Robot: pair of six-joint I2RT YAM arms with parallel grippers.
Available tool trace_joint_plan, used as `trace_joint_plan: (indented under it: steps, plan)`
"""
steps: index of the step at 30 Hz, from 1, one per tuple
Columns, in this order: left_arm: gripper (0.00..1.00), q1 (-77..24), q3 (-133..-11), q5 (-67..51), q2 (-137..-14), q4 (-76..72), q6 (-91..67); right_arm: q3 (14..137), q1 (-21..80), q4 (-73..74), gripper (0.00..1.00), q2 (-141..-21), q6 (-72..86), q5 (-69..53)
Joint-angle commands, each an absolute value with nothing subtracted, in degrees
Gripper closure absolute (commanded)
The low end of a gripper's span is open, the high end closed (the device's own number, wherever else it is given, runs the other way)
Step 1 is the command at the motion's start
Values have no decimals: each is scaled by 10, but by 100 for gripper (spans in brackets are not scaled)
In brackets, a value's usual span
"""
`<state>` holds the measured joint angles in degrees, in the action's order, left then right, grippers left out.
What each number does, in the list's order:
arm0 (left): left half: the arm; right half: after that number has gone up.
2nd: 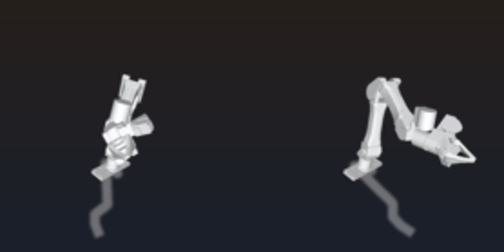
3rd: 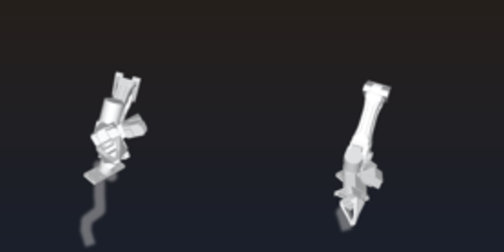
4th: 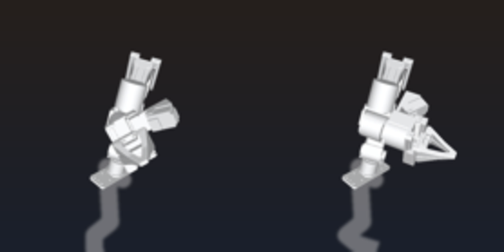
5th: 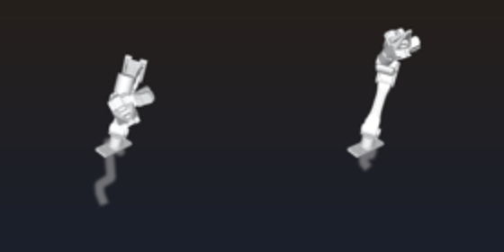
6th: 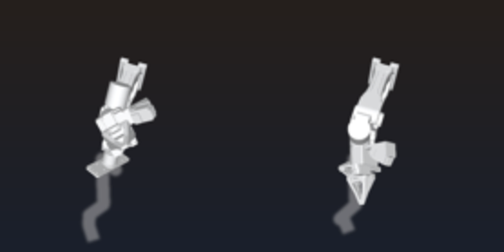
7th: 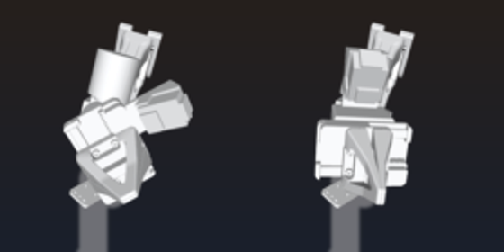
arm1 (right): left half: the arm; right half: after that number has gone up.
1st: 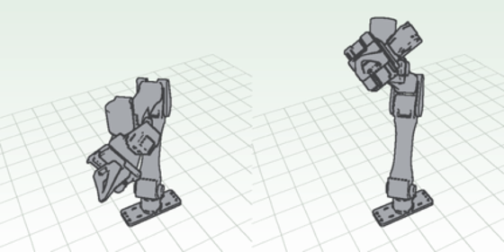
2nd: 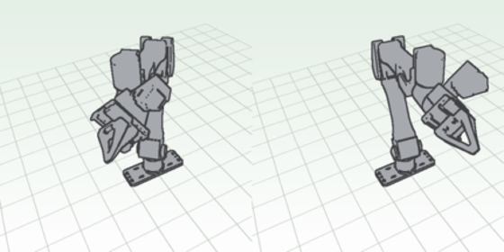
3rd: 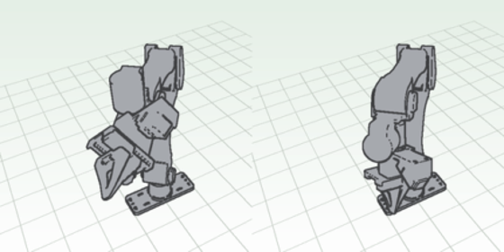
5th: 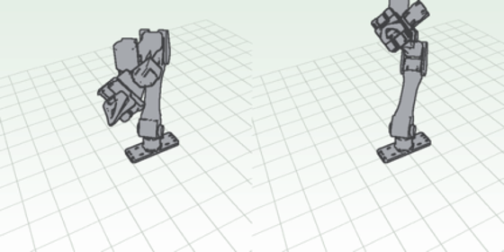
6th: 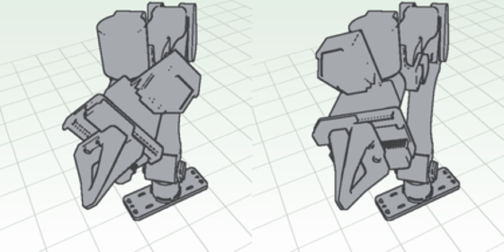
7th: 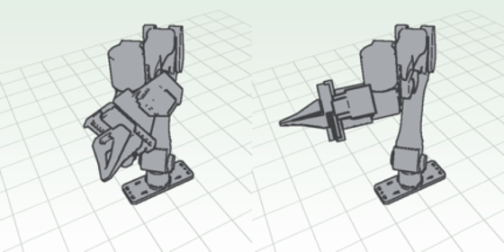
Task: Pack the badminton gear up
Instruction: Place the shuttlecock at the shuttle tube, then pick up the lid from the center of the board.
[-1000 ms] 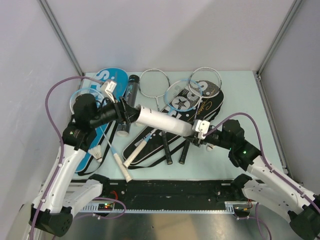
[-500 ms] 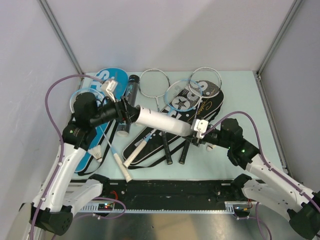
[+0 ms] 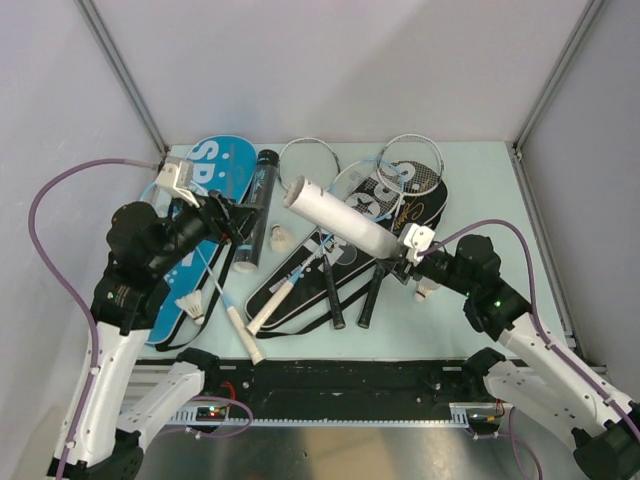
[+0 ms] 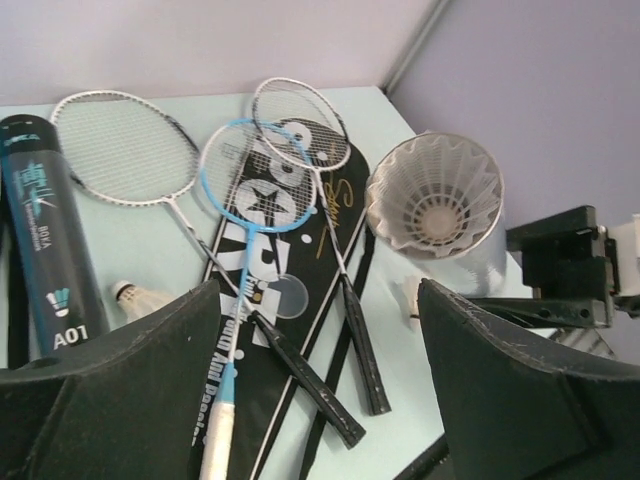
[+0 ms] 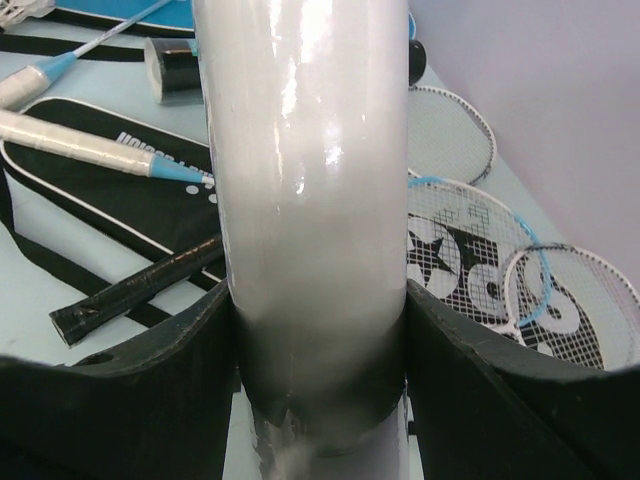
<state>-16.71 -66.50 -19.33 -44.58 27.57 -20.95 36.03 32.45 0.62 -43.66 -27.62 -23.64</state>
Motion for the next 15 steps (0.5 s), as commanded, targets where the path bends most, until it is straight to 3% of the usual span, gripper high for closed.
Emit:
trace_joint_plan:
  steps: [1, 9, 15]
  plan:
    - [17, -169, -662, -125, -452, 284, -213, 393, 319, -14, 65, -412, -238, -188]
    - [25, -204, -627, -104, -562, 291, -264, 399, 319, -51, 64, -359, -199, -83]
    - [29, -297, -691, -57, -721, 291, -270, 401, 322, -61, 64, -314, -195, -59]
